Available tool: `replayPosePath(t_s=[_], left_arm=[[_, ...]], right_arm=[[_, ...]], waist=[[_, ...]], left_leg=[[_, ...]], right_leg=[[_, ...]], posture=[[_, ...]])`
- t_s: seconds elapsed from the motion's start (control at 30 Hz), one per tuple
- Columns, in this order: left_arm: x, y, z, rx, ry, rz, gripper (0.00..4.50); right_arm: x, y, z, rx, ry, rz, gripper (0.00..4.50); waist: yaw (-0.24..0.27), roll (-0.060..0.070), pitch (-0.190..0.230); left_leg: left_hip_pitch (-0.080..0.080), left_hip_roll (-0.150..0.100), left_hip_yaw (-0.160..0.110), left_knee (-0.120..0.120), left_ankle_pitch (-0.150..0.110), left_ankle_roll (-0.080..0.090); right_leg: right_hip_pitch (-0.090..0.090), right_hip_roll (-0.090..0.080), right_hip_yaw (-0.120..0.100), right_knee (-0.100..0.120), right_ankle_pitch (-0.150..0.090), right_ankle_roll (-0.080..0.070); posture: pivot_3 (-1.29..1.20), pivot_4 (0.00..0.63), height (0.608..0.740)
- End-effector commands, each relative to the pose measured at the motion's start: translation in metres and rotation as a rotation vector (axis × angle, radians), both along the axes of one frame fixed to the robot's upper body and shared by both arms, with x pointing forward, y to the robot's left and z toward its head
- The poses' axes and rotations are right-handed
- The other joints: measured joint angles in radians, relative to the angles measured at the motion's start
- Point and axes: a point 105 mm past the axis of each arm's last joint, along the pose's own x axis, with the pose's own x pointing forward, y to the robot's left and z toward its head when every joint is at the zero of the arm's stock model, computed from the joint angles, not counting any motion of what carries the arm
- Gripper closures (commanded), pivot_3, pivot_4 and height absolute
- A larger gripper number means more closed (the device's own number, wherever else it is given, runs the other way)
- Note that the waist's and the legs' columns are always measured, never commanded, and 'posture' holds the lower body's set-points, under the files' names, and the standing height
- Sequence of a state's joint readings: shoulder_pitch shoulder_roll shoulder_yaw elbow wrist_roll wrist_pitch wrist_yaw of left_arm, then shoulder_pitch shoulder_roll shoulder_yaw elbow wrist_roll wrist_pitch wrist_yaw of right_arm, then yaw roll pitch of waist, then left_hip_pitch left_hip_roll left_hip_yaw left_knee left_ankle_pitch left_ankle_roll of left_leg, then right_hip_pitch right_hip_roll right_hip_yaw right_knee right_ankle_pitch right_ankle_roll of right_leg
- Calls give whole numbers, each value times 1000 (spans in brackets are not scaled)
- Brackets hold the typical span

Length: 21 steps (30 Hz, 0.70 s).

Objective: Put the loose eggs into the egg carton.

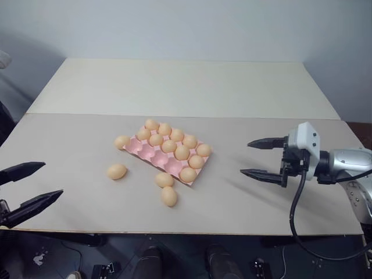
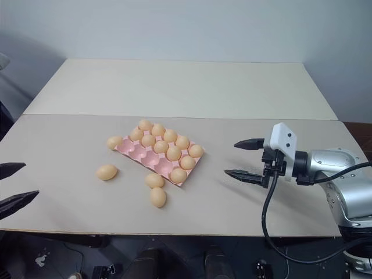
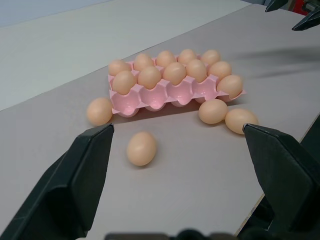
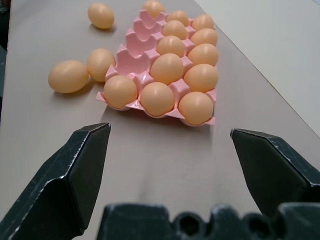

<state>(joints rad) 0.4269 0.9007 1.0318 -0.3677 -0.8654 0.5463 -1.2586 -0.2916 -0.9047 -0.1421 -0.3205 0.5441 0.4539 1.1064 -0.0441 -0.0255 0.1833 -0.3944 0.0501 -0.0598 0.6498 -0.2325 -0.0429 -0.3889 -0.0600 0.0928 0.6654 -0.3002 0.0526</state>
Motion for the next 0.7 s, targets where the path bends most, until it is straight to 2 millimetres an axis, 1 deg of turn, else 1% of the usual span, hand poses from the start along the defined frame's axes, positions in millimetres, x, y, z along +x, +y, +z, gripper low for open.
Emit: replayPosePath(t_s=[0.03,0.17,0.37,0.47,0.57,0.63,0.7], left_arm=[[3,-1,4,10,-26,-7,22],[7,-8,2,-2,-28,-30,22],[10,-15,9,13,-41,-69,22],[13,-18,10,17,-28,-118,22],[15,-24,5,29,-4,-174,22],[19,-26,1,21,0,-190,22],[24,-28,1,23,6,-211,22]], right_arm=[[-4,-2,14,12,-64,3,0],[1,-2,12,16,-61,-15,0],[-7,1,17,3,-74,13,0],[-16,18,18,14,-65,55,0],[-32,36,18,14,-41,137,0],[-41,44,14,6,-27,180,0],[-44,54,13,-1,-23,207,0]], waist=[[0,0,0],[0,0,0],[0,0,0],[0,0,0],[0,0,0],[0,0,0],[0,0,0]], left_leg=[[0,0,0,0,0,0],[0,0,0,0,0,0],[0,0,0,0,0,0],[0,0,0,0,0,0],[0,0,0,0,0,0],[0,0,0,-1,0,0],[0,0,0,-1,0,0]], right_leg=[[0,0,0,0,0,0],[0,0,0,0,0,0],[0,0,0,0,0,0],[0,0,0,0,0,0],[0,0,0,0,0,0],[0,0,0,0,0,0],[0,0,0,0,0,0]], posture=[[0,150,740],[0,150,740],[0,150,740],[0,150,740],[0,150,740],[0,150,740],[0,150,740]])
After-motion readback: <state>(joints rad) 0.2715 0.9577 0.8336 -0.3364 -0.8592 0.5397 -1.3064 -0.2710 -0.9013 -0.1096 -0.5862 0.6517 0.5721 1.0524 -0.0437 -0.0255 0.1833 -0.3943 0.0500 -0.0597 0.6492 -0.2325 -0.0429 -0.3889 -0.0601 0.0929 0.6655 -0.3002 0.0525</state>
